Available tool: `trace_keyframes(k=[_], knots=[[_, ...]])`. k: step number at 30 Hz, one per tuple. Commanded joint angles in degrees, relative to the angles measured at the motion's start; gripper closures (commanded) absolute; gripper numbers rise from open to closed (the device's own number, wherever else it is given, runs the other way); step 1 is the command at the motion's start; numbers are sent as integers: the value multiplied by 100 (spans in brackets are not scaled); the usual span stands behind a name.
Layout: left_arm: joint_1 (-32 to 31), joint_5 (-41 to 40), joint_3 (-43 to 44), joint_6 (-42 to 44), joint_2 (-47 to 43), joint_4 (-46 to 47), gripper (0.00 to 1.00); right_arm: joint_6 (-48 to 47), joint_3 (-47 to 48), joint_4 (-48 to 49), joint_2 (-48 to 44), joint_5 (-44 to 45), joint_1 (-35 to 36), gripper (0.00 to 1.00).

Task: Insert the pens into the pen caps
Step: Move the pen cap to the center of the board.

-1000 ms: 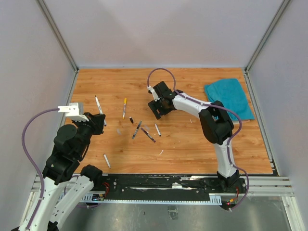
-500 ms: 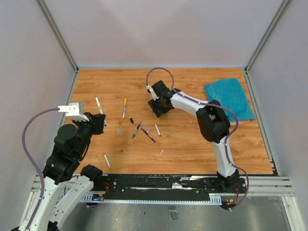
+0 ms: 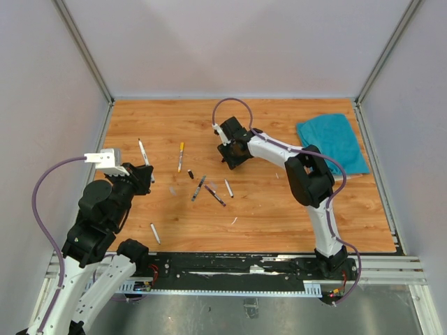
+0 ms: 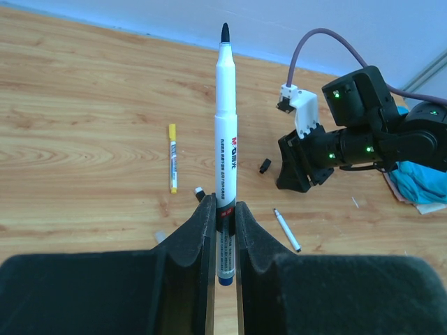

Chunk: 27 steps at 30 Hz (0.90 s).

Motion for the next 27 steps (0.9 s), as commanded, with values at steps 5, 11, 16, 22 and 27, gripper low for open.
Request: trace_keyframes(k=[5, 11, 16, 22, 27], knots=[[-31, -32, -11, 64, 18, 94, 100, 90, -632, 58, -966, 323, -54, 58], [-31, -34, -21, 57, 15, 103, 99, 445, -1874, 350, -2057, 236, -46, 58], [-31, -5, -21, 66, 29, 109, 99, 850, -3177, 472, -3034, 306, 200, 58], [-31, 15, -21, 61, 13, 106, 99, 1605, -4587, 469, -3918, 515, 1006, 58], [-33, 54, -21, 57, 60, 116, 100, 2284, -5086, 229, -4248, 780, 1760, 57]])
